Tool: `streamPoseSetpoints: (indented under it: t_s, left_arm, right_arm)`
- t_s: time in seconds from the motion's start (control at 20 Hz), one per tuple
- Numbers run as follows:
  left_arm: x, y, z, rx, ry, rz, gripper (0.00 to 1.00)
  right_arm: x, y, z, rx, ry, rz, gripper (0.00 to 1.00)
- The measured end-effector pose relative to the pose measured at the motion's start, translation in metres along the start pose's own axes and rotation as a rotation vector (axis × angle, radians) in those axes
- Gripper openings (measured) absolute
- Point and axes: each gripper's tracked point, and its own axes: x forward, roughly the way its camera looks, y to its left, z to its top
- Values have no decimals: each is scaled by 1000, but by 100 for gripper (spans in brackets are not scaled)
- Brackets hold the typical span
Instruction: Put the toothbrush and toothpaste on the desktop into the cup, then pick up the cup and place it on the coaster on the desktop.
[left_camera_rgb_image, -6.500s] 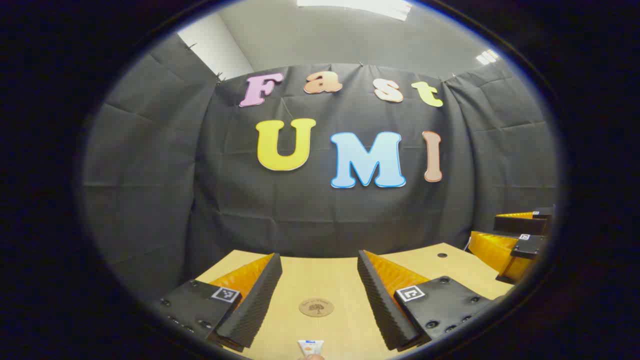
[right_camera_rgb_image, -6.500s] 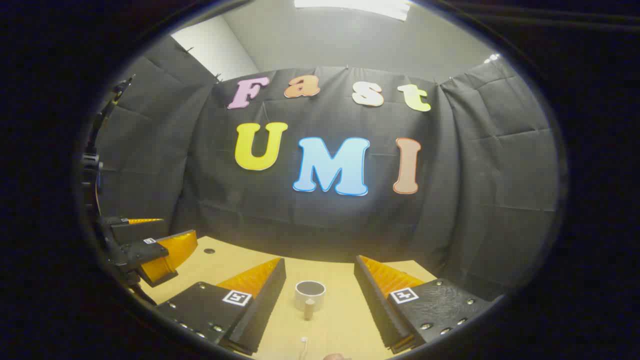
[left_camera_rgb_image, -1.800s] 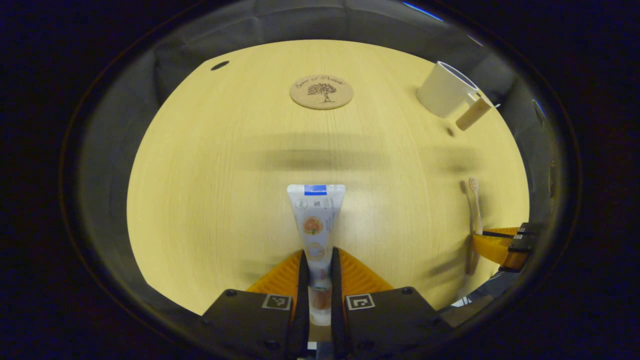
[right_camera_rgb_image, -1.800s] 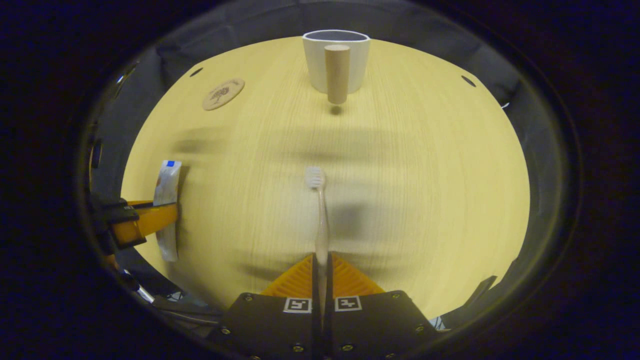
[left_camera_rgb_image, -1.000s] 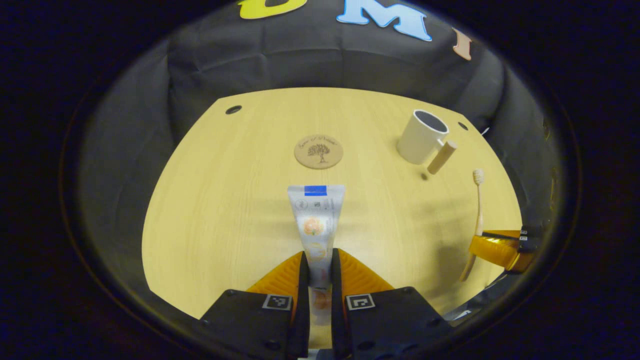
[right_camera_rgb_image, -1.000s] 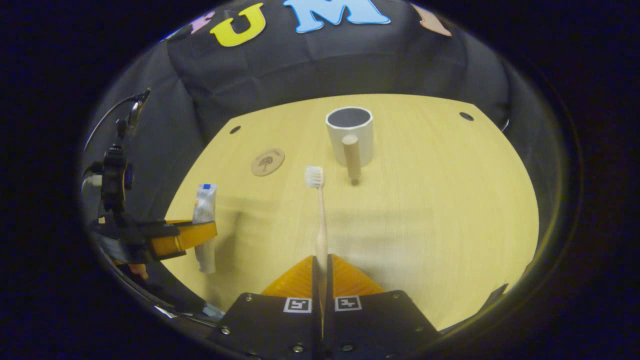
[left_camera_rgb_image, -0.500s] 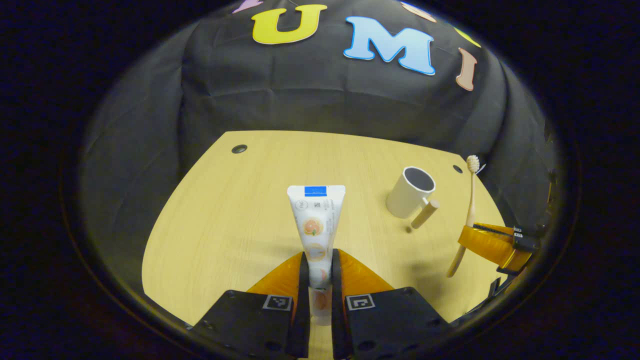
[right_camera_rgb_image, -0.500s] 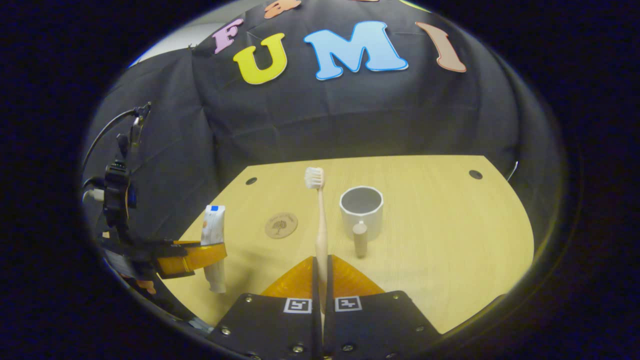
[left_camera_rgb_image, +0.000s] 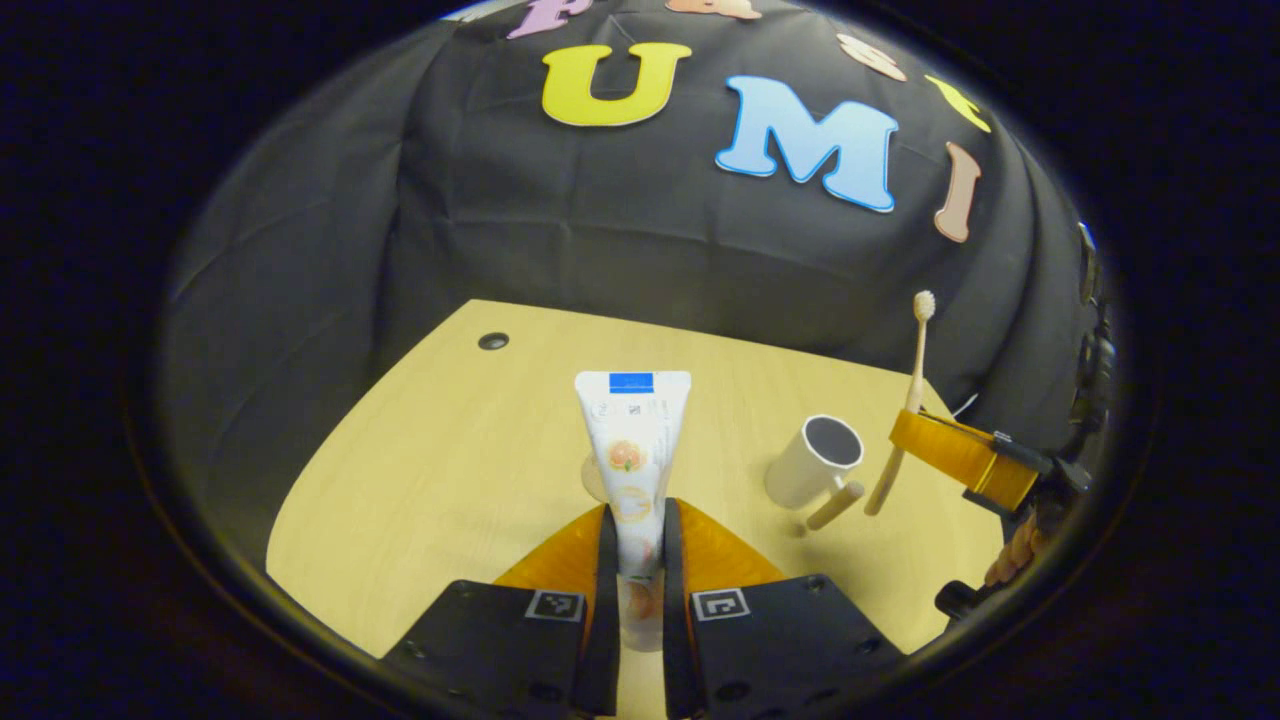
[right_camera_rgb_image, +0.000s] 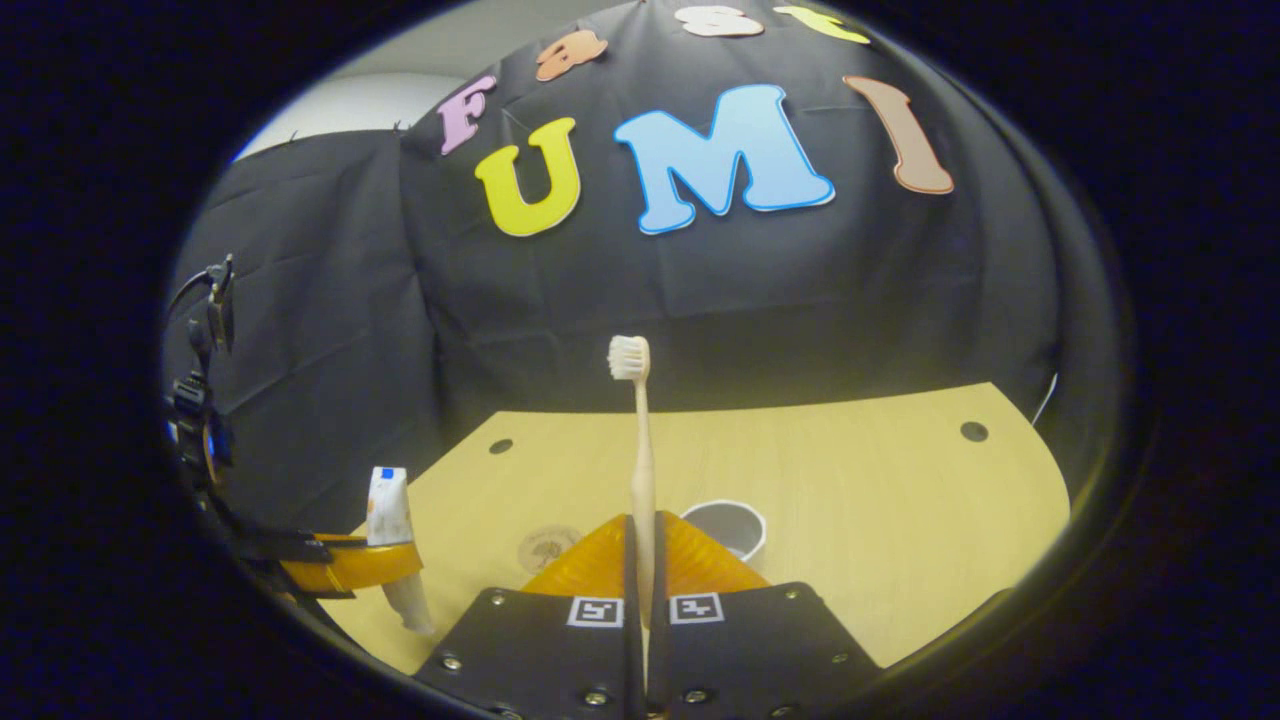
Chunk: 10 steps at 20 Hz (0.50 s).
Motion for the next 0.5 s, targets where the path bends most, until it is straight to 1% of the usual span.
streamPoseSetpoints:
  t_s: [0.2,0.3,0.35,0.4,0.45,0.5]
  left_arm:
    - [0,-5,19,-28,-69,-1,25]
    - [-1,-4,19,-36,-76,7,25]
    - [1,-5,19,-42,-73,8,23]
    - [1,-5,18,-52,-69,8,25]
    - [2,-5,17,-62,-65,8,24]
    - [4,-4,15,-69,-61,11,25]
  right_arm:
    - [31,-13,18,-21,-59,-4,2]
    - [46,-20,20,-53,-77,-20,2]
    - [55,-26,17,-71,-74,-34,3]
    - [63,-32,13,-83,-68,-48,3]
    - [70,-34,6,-88,-47,-50,3]
    - [77,-37,-3,-88,-20,-56,2]
